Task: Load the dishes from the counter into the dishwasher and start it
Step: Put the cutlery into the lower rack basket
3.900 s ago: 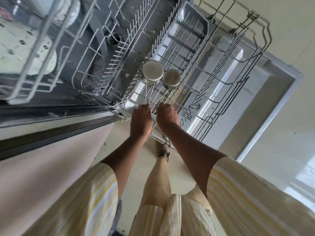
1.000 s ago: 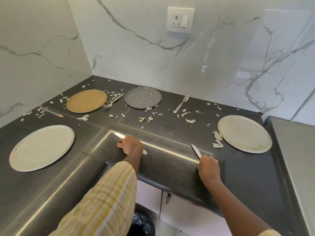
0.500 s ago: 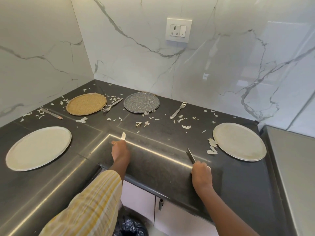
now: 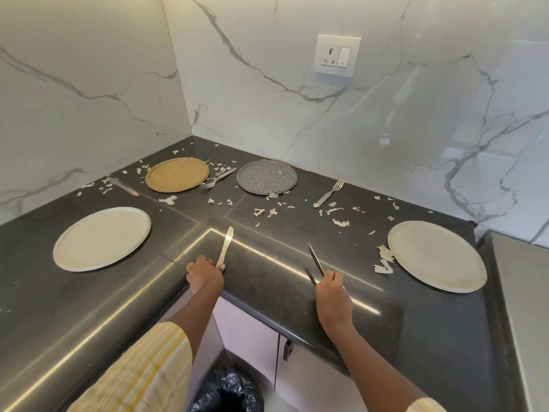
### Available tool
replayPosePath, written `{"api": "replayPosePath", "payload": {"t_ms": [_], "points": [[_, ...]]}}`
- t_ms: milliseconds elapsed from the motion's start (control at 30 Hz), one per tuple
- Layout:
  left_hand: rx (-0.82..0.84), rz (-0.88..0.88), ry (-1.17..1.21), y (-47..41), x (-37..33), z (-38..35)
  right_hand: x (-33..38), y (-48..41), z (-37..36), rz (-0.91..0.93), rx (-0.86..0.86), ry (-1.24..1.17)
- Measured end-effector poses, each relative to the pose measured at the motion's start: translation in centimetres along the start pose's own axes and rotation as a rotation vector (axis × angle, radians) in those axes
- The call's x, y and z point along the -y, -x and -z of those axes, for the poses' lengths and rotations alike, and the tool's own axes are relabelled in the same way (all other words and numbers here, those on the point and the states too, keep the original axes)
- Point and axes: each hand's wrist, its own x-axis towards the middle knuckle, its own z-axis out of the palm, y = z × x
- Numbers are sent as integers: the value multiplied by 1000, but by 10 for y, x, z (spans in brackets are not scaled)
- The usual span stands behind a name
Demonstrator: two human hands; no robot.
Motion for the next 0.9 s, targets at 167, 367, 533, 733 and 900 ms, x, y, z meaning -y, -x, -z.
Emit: {"api": "replayPosePath", "payload": {"t_ms": [167, 367, 533, 733, 900], "points": [[109, 104, -76, 10, 2, 9, 19, -5, -17, 85, 53, 35], [111, 20, -227, 25, 13, 22, 41, -4, -17, -80, 87, -376], [107, -31, 73, 50, 33, 27, 54, 14, -12, -331, 165, -884], [251, -257, 236, 90, 62, 8, 46, 71, -13, -417, 81, -1097], [428, -286, 464, 147, 84, -16, 12, 136, -18, -377, -49, -957]]}}
